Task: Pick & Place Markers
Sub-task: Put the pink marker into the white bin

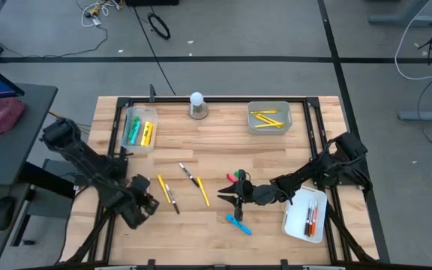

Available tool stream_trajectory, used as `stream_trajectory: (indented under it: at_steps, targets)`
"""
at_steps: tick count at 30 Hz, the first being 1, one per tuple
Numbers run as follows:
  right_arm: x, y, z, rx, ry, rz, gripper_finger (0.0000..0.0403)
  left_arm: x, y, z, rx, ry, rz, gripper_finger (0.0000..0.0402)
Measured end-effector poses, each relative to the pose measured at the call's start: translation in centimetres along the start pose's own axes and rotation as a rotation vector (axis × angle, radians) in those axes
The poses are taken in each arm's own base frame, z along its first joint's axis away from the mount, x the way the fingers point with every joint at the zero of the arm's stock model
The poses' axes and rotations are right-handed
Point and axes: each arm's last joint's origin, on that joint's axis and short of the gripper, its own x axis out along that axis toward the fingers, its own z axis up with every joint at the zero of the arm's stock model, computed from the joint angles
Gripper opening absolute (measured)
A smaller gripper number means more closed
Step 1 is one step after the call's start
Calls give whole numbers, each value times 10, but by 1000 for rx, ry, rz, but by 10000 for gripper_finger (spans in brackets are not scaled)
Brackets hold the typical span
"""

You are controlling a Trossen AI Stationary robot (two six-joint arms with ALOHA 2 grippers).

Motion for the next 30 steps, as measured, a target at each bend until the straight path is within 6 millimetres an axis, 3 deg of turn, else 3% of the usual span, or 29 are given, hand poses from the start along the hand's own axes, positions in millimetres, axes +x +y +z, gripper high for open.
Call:
stream_trajectory:
  at_steps: [8,22,30]
  targets:
    - [0,0,0,-4,0,0,82,22,-6,-13,-6,15,93,193]
    - [0,-1,0,-4,0,-2,81,30,-8,-16,-46,-6,118,37]
    - [0,-1,0,-4,0,-3,81,30,-7,-16,-48,8,135,40]
